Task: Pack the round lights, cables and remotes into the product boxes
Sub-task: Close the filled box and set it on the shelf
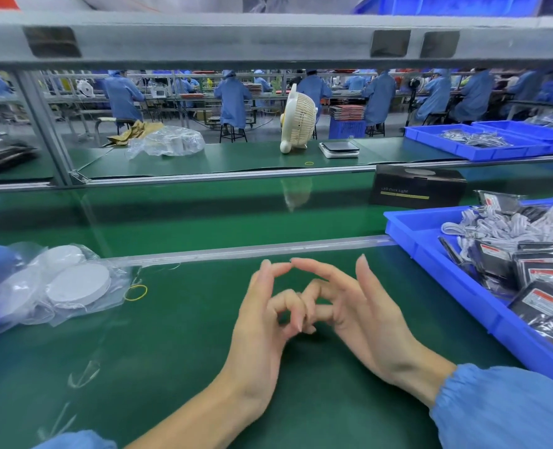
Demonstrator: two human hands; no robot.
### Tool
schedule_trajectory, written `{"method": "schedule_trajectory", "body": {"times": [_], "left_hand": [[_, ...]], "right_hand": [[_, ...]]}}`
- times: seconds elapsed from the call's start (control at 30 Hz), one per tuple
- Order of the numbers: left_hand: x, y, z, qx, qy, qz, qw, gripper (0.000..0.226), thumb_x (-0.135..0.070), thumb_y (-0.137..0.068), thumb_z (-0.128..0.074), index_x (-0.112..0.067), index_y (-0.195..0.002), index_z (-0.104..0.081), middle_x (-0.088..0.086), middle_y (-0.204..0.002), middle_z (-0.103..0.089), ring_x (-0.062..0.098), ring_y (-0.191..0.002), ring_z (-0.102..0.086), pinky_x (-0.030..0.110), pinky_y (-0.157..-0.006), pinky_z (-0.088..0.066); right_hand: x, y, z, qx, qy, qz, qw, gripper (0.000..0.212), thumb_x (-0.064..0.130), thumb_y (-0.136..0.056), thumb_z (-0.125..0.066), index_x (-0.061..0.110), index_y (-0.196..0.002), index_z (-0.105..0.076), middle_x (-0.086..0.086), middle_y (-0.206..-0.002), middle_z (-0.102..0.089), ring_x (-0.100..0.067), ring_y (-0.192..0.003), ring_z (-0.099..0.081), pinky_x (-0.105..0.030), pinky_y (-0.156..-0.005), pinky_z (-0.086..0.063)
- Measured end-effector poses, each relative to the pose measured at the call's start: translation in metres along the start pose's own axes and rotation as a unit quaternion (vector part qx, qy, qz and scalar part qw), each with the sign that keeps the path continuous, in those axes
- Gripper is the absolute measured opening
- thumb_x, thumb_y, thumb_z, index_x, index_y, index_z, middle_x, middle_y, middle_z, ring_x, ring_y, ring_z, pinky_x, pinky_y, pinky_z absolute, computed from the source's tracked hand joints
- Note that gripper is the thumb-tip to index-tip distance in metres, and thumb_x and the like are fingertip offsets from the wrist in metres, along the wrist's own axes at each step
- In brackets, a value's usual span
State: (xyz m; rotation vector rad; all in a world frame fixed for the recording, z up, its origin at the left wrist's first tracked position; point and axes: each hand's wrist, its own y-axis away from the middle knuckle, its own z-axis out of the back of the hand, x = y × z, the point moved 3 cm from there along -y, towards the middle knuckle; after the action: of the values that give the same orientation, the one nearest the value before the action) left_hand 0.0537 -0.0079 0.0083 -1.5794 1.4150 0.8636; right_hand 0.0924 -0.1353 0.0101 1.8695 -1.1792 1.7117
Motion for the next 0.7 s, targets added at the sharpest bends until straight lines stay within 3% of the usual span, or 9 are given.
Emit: {"method": "schedule_trajectory", "body": {"times": [0.07, 0.17, 0.23, 0.3, 0.43, 0.5, 0.57, 0.63, 0.7], "left_hand": [[0.003, -0.005, 0.004, 0.018, 0.085, 0.099, 0.991, 0.078, -0.069, -0.078, -0.061, -0.011, -0.129, -0.055, 0.011, -0.062, -0.041, 0.025, -0.062, -0.041, 0.039, -0.067, -0.049], [0.003, -0.01, 0.014, 0.045, 0.207, 0.177, 0.961, 0.081, -0.065, -0.073, -0.067, -0.005, -0.128, -0.062, 0.014, -0.073, -0.045, 0.029, -0.059, -0.052, 0.052, -0.076, -0.054], [0.002, -0.012, 0.019, 0.087, 0.25, 0.201, 0.943, 0.081, -0.065, -0.076, -0.068, -0.004, -0.129, -0.062, 0.02, -0.084, -0.053, 0.037, -0.072, -0.064, 0.058, -0.086, -0.051], [0.0, -0.011, 0.023, 0.15, 0.274, 0.229, 0.922, 0.082, -0.066, -0.081, -0.066, -0.006, -0.136, -0.056, 0.024, -0.096, -0.063, 0.039, -0.094, -0.067, 0.058, -0.094, -0.048], [-0.008, -0.014, 0.031, 0.279, 0.29, 0.27, 0.875, 0.088, -0.075, -0.09, -0.042, -0.02, -0.156, -0.02, 0.027, -0.111, -0.067, 0.041, -0.126, -0.052, 0.06, -0.105, -0.034], [-0.009, -0.016, 0.035, 0.308, 0.267, 0.275, 0.871, 0.086, -0.078, -0.09, -0.034, -0.029, -0.154, -0.004, 0.028, -0.117, -0.065, 0.044, -0.136, -0.041, 0.061, -0.106, -0.03], [-0.01, -0.02, 0.042, 0.3, 0.246, 0.29, 0.875, 0.085, -0.077, -0.09, -0.038, -0.034, -0.154, -0.004, 0.032, -0.121, -0.061, 0.047, -0.137, -0.038, 0.062, -0.105, -0.03], [-0.012, -0.024, 0.05, 0.262, 0.232, 0.291, 0.89, 0.083, -0.074, -0.088, -0.048, -0.039, -0.153, -0.01, 0.037, -0.133, -0.051, 0.053, -0.138, -0.033, 0.066, -0.104, -0.031], [-0.013, -0.027, 0.054, 0.231, 0.228, 0.281, 0.903, 0.082, -0.072, -0.086, -0.054, -0.048, -0.15, -0.011, 0.039, -0.144, -0.037, 0.055, -0.139, -0.03, 0.07, -0.107, -0.027]], "right_hand": [[-0.005, -0.001, 0.005, -0.007, -0.11, -0.083, 0.99, 0.083, 0.081, -0.08, -0.041, 0.023, -0.138, -0.053, -0.013, -0.08, -0.053, -0.039, -0.091, -0.067, -0.039, -0.089, -0.045], [-0.008, 0.0, 0.006, -0.004, -0.21, -0.123, 0.97, 0.082, 0.08, -0.082, -0.038, 0.024, -0.141, -0.05, -0.014, -0.083, -0.059, -0.047, -0.103, -0.064, -0.047, -0.101, -0.033], [-0.007, 0.002, 0.006, 0.001, -0.263, -0.133, 0.955, 0.088, 0.08, -0.081, -0.04, 0.019, -0.143, -0.048, -0.016, -0.091, -0.066, -0.048, -0.107, -0.062, -0.049, -0.105, -0.028], [-0.005, 0.005, 0.005, 0.032, -0.287, -0.143, 0.947, 0.096, 0.083, -0.081, -0.037, 0.013, -0.148, -0.04, -0.016, -0.114, -0.068, -0.048, -0.113, -0.06, -0.049, -0.107, -0.021], [0.004, 0.006, 0.002, 0.12, -0.316, -0.153, 0.929, 0.095, 0.086, -0.082, -0.03, 0.028, -0.155, -0.016, -0.017, -0.146, -0.047, -0.051, -0.121, -0.053, -0.051, -0.111, -0.017], [0.006, 0.007, -0.001, 0.159, -0.318, -0.162, 0.92, 0.093, 0.085, -0.082, -0.032, 0.03, -0.156, -0.015, -0.019, -0.15, -0.041, -0.052, -0.121, -0.051, -0.054, -0.112, -0.015], [0.006, 0.007, -0.001, 0.17, -0.307, -0.164, 0.922, 0.09, 0.083, -0.084, -0.034, 0.031, -0.155, -0.016, -0.018, -0.156, -0.032, -0.055, -0.127, -0.044, -0.056, -0.116, -0.013], [0.001, 0.005, 0.004, 0.131, -0.289, -0.166, 0.934, 0.086, 0.079, -0.084, -0.042, 0.036, -0.155, -0.016, -0.013, -0.159, -0.025, -0.06, -0.133, -0.031, -0.058, -0.119, -0.008], [-0.004, 0.004, 0.007, 0.076, -0.281, -0.171, 0.941, 0.089, 0.074, -0.08, -0.055, 0.041, -0.153, -0.017, -0.01, -0.159, -0.026, -0.059, -0.134, -0.03, -0.058, -0.119, -0.009]]}}
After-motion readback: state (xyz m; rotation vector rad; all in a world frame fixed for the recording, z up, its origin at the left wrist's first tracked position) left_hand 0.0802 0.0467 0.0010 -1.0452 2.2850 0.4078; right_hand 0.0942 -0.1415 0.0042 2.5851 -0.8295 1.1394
